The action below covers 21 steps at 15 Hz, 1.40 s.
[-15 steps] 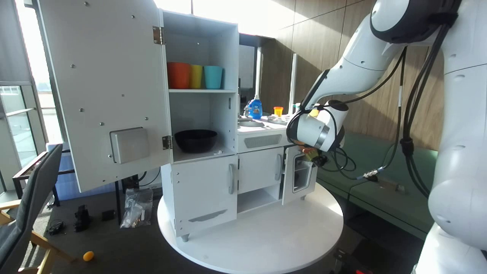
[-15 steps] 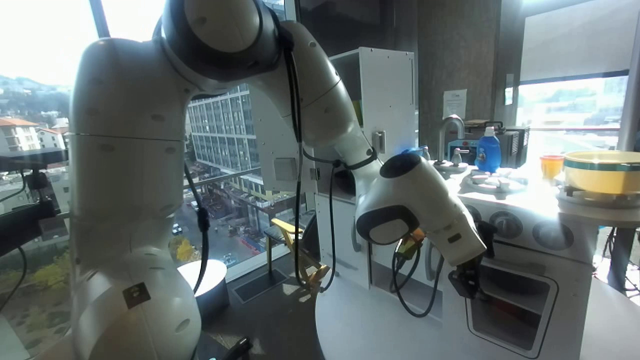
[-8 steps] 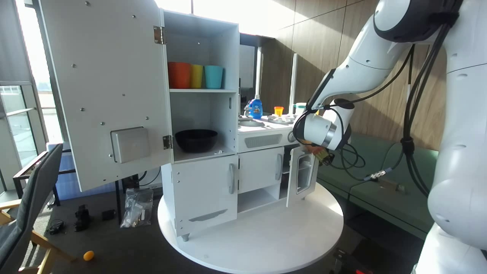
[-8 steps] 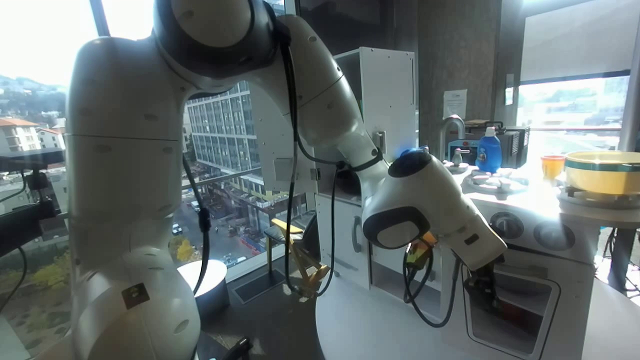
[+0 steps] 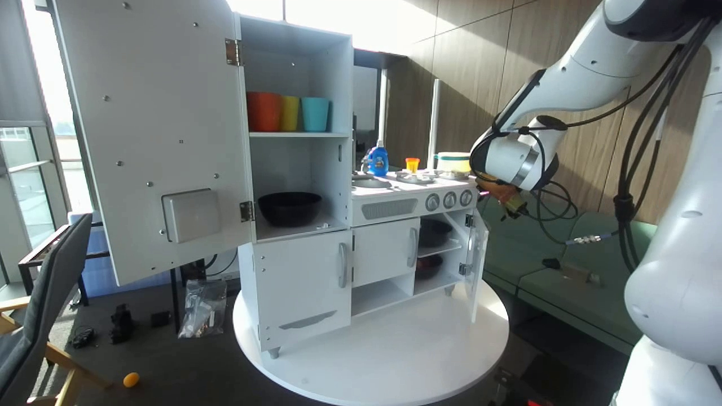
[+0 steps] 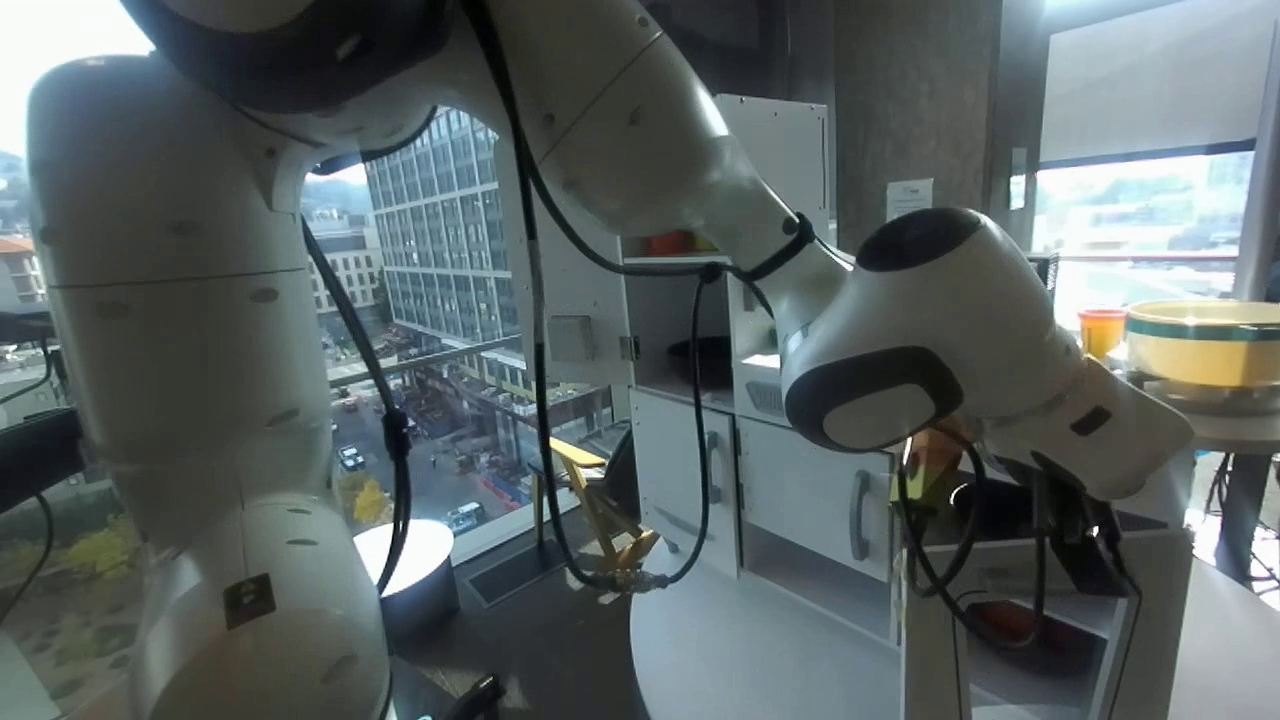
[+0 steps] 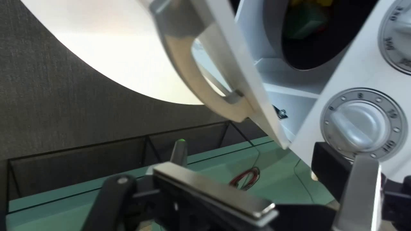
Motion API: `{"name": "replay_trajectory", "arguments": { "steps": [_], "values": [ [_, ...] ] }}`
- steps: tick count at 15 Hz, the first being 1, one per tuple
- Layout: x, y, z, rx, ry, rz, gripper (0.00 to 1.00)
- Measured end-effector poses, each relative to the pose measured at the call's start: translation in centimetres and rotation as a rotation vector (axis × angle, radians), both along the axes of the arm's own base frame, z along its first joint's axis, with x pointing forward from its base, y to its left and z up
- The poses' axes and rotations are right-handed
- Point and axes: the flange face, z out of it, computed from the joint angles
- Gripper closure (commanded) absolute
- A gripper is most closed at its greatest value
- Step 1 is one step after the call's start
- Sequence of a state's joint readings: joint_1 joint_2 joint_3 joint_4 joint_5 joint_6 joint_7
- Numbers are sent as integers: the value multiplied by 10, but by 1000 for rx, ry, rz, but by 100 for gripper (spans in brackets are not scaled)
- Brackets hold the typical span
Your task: Open the oven then remove the bowl from the oven and close the door.
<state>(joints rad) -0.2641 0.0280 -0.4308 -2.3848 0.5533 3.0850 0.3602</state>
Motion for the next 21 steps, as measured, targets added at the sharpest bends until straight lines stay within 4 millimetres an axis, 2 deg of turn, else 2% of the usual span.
{"name": "replay_trajectory", "arguments": {
  "steps": [3, 4, 6, 8, 13, 21],
  "values": [
    [-11, 0, 66, 5, -65, 146, 0],
    [-15, 3, 80, 17, -76, 201, 0],
    [-20, 13, 95, 51, -87, 312, 0],
    [-18, 27, 96, 93, -72, 425, 0],
    [-8, 65, 61, 159, 25, 704, 0],
    [-12, 80, 39, 154, 196, 976, 0]
  ]
}}
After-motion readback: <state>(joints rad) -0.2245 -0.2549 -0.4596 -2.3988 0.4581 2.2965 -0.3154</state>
